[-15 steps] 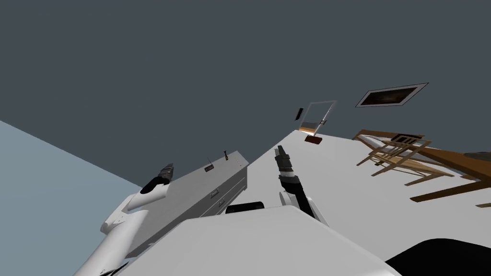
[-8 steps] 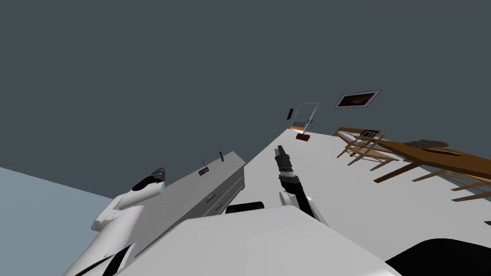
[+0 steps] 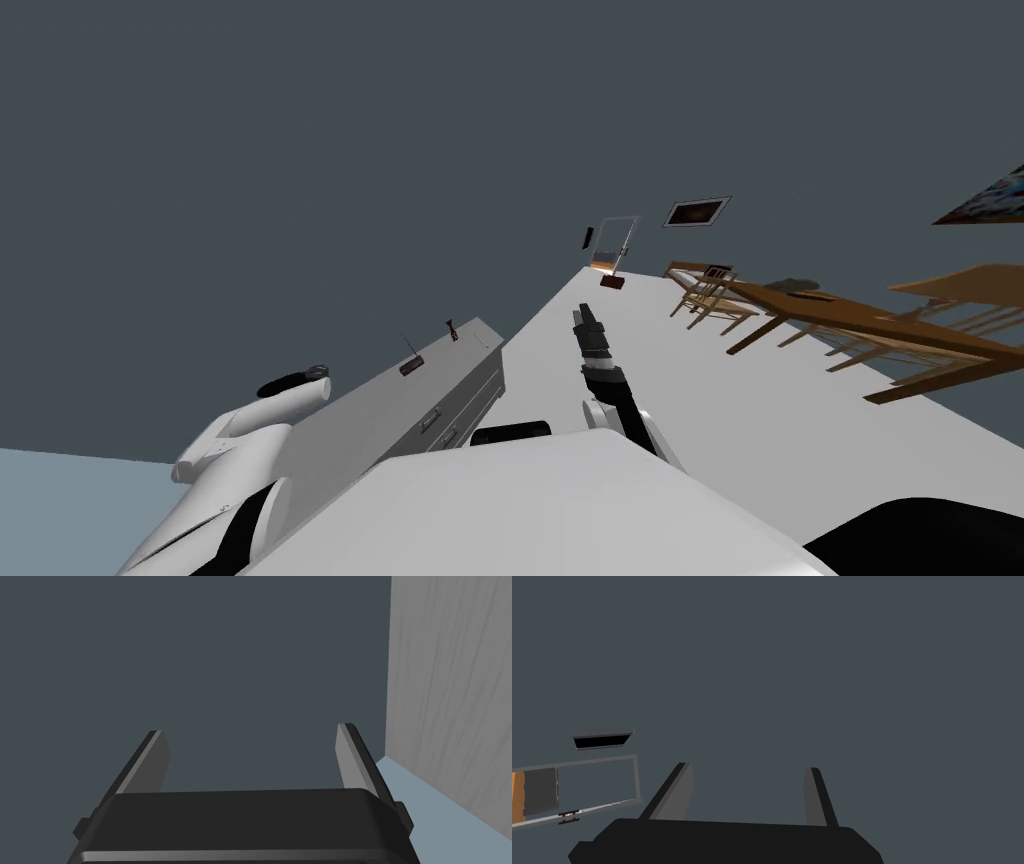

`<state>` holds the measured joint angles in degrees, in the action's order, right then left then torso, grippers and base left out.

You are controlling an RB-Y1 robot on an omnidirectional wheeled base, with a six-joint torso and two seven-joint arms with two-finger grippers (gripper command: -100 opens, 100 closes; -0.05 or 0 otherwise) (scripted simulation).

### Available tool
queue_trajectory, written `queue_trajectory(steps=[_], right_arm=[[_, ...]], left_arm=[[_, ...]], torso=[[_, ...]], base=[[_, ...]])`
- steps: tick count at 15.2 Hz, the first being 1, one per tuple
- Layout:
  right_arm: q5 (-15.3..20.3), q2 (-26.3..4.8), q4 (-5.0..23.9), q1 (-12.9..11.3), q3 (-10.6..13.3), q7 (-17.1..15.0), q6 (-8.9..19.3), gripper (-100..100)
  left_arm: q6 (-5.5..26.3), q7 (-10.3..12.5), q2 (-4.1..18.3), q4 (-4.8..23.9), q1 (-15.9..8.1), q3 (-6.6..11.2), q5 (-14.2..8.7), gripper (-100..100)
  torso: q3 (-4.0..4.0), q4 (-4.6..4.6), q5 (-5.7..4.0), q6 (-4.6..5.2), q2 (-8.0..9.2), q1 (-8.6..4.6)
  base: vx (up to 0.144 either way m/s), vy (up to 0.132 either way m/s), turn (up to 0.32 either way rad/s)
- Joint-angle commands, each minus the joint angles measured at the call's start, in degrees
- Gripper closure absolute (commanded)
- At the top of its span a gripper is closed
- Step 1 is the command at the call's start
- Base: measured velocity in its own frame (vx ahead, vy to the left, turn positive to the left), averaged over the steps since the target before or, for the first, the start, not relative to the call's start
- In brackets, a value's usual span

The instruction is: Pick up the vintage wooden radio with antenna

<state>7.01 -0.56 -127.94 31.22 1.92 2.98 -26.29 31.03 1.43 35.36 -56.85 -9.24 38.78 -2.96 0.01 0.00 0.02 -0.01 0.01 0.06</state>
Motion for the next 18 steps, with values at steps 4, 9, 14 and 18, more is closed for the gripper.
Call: queue_trajectory(steps=[4, 9, 14, 18], right_arm=[[0.0, 0.0, 0.0, 0.0, 0.0, 0.0, 0.0, 0], [0.0, 0.0, 0.0, 0.0, 0.0, 0.0, 0.0, 0], [0.0, 0.0, 0.0, 0.0, 0.0, 0.0, 0.0, 0], [0.0, 0.0, 0.0, 0.0, 0.0, 0.0, 0.0, 0]], left_arm=[[5.9, -0.1, 2.5, 6.7, -3.9, 4.22, -0.9, -100], [10.0, -0.1, 3.5, 11.1, -5.7, 6.10, -1.1, -100], [15.4, -0.2, 5.3, 17.3, -9.0, 9.65, -1.6, -100], [19.7, -0.2, 7.0, 21.5, -12.0, 12.85, -2.0, -100]], torso=[[0.00, 0.00, 0.00, 0.00, 0.00, 0.01], [-0.01, 0.00, 0.00, 0.03, -0.01, 0.00], [-0.01, 0.00, 0.00, 0.05, -0.02, 0.01], [-0.01, 0.00, 0.01, 0.03, -0.02, 0.02]], base=[[-0.013, 0.001, -0.173], [-0.011, 0.004, -0.155], [-0.011, 0.005, -0.169], [-0.010, 0.008, -0.158]])
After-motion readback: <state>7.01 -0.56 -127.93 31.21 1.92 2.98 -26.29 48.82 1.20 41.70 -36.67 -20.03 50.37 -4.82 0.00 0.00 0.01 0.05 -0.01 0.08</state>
